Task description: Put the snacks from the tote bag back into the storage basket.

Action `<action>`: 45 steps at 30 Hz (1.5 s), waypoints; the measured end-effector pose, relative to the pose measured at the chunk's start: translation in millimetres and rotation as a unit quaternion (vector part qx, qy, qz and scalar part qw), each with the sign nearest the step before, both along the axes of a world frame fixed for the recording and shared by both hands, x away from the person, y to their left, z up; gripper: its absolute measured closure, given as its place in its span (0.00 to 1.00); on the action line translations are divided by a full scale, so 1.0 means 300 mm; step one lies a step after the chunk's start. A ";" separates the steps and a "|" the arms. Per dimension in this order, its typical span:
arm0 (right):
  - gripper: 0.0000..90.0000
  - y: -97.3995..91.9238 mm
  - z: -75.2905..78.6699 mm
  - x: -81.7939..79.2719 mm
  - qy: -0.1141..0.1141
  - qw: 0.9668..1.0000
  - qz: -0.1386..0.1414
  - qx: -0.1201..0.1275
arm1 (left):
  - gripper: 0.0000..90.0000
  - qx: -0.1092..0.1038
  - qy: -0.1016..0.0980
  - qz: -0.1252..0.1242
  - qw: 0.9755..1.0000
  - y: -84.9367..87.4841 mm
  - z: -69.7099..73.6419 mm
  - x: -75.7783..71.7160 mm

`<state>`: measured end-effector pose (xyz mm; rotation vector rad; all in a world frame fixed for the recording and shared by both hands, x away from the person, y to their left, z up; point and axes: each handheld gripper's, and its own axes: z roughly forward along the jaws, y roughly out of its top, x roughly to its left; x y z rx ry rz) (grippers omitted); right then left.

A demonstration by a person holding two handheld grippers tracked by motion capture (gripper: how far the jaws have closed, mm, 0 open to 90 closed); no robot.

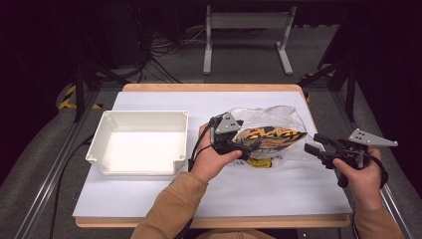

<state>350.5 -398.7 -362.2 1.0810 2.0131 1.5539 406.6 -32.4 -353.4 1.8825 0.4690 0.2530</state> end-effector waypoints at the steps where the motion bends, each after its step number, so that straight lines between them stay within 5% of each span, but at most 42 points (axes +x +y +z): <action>1: 0.40 0.000 0.000 0.000 0.000 1.000 0.000 0.000 | 0.14 0.001 -0.001 -0.002 1.000 -0.006 -0.005 0.003; 15: 0.39 0.003 -0.006 0.005 0.004 1.000 0.002 0.003 | 0.16 0.014 -0.019 -0.004 1.000 -0.062 -0.063 0.035; 25: 0.39 0.007 -0.008 0.006 0.005 1.000 0.007 0.005 | 0.32 0.029 -0.015 -0.007 0.999 -0.084 -0.081 0.050; 33: 0.39 0.006 -0.011 0.007 0.007 1.000 0.007 0.006 | 0.56 0.039 -0.016 -0.008 0.999 -0.086 -0.092 0.056; 37: 0.39 0.006 -0.014 0.007 0.010 1.000 0.009 0.008 | 0.68 0.028 -0.015 0.000 1.000 -0.081 -0.088 0.058; 45: 0.39 0.007 -0.017 0.008 0.010 1.000 0.010 0.011 | 0.75 0.004 -0.008 -0.007 1.000 -0.066 -0.047 0.061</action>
